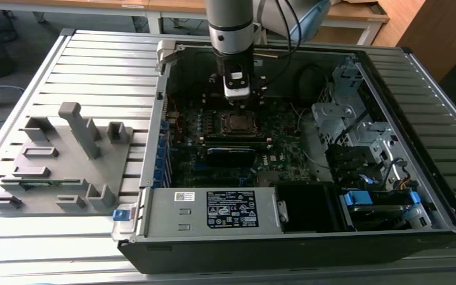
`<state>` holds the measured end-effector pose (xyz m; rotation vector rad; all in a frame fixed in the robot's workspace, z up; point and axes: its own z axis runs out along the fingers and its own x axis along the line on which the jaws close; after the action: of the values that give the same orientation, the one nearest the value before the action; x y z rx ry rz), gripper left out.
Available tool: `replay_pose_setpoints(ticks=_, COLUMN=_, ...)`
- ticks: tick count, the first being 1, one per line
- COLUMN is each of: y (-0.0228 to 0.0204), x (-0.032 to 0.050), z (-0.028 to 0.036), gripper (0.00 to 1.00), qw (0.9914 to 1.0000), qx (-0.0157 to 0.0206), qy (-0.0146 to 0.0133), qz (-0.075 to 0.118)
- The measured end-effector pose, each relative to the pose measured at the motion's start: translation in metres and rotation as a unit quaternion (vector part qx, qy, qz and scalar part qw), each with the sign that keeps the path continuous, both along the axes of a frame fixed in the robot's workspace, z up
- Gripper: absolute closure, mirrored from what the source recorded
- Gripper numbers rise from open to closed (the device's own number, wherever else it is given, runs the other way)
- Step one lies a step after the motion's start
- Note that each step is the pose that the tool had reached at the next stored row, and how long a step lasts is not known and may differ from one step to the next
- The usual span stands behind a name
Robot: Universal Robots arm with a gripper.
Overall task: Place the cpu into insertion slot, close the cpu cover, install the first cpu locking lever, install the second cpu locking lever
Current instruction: 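Install the first cpu locking lever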
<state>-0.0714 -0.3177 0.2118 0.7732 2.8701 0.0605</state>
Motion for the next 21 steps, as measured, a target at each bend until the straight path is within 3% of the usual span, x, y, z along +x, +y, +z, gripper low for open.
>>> replay_pose_setpoints(ticks=5, y=0.0, x=0.0098, z=-0.0018, gripper=0.89, qw=0.99994, qx=0.0002, qy=0.002, qz=0.011)
replay_pose_setpoints(ticks=7, y=0.0, x=0.0127, z=-0.0022, gripper=0.89, qw=0.99988, qx=0.0, qy=0.0045, qz=0.015)
replay_pose_setpoints(ticks=9, y=-0.0002, x=0.0129, z=-0.0025, gripper=0.89, qw=0.99977, qx=-0.0021, qy=0.0084, qz=0.02)
replay_pose_setpoints(ticks=13, y=-0.0005, x=0.0129, z=-0.0031, gripper=0.89, qw=0.99926, qx=-0.0074, qy=0.0128, qz=0.036)
replay_pose_setpoints(ticks=17, y=-0.0005, x=0.013, z=-0.0036, gripper=0.89, qw=0.99808, qx=-0.0094, qy=0.0146, qz=0.059)
replay_pose_setpoints(ticks=21, y=-0.0005, x=0.0129, z=-0.004, gripper=0.89, qw=0.99607, qx=-0.011, qy=0.0158, qz=0.086)
